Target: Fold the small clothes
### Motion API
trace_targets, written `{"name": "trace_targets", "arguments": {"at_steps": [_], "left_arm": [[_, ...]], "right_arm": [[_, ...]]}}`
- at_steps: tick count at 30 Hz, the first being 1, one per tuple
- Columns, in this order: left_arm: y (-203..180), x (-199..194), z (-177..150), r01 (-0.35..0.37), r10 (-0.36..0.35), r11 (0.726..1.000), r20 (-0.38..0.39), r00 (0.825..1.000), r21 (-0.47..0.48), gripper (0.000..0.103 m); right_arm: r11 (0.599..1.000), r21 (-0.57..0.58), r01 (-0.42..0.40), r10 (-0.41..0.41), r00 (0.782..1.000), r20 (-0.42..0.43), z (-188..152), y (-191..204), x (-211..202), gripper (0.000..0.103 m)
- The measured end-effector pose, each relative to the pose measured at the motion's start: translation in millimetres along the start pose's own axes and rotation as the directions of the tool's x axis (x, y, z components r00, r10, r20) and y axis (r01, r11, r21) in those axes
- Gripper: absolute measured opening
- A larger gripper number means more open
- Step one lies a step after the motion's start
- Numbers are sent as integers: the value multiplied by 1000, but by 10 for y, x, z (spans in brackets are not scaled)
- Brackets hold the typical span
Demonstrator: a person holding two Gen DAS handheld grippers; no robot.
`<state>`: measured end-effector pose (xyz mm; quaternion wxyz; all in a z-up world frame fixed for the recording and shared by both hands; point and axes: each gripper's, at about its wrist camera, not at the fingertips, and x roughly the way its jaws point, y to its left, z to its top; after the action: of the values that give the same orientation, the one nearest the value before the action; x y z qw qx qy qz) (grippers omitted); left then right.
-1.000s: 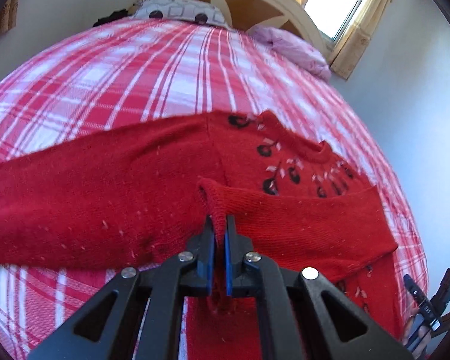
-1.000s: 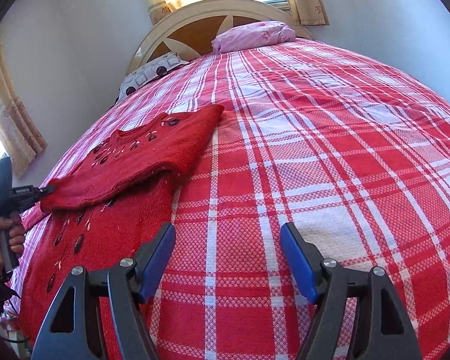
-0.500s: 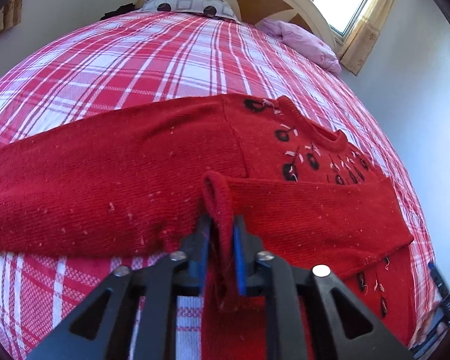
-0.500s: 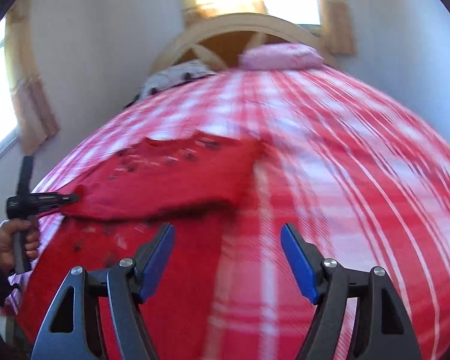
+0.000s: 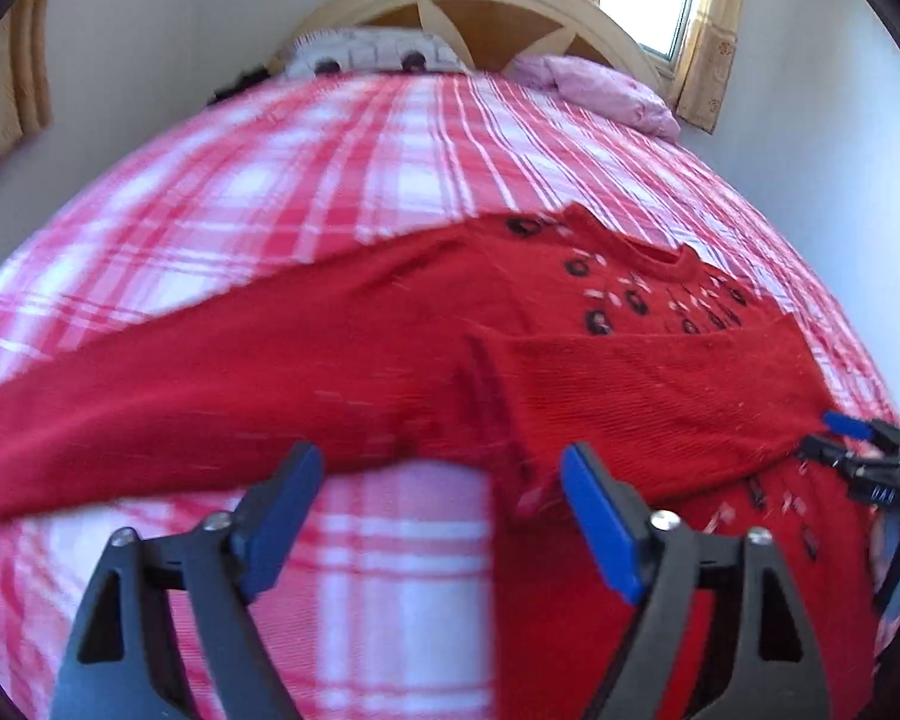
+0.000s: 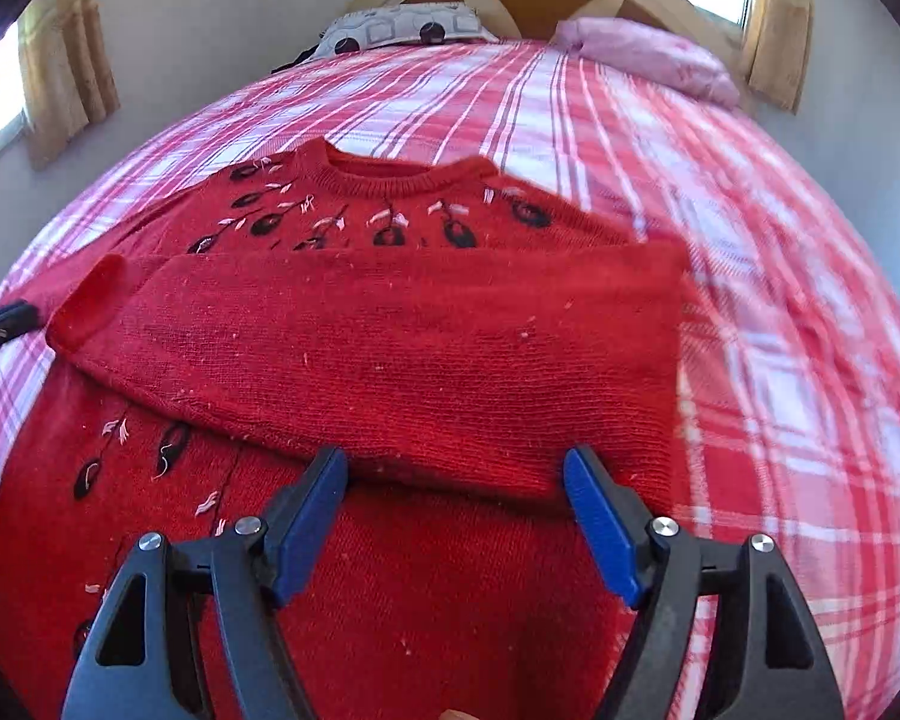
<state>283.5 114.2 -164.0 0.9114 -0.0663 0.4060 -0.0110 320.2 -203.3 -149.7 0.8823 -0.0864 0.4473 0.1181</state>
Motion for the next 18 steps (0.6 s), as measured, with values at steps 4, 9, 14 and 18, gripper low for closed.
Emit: {"name": "trace_targets", "arguments": {"at_steps": [4,9,14,18], "left_arm": [[513,-259,-81,-122,122,993,39,992,-4,88],[1555,-569,-150,-363,370,923,40,928,-130,88],[2435,-764,-240,-496,516,815,-13,856,-298,85],[2683,-695,-289,-432,458,813,-30,888,-391,68]], "right_arm": [[1000,7,2,-2,997,74,24,199,-326,75],[995,-83,-61,72,989,127,-54,653,-626,75],[978,-203,-52,81,987,137,-198,1073,-636,75],[970,-242,-33,63,991,119,-322,1221,-597,75]]}}
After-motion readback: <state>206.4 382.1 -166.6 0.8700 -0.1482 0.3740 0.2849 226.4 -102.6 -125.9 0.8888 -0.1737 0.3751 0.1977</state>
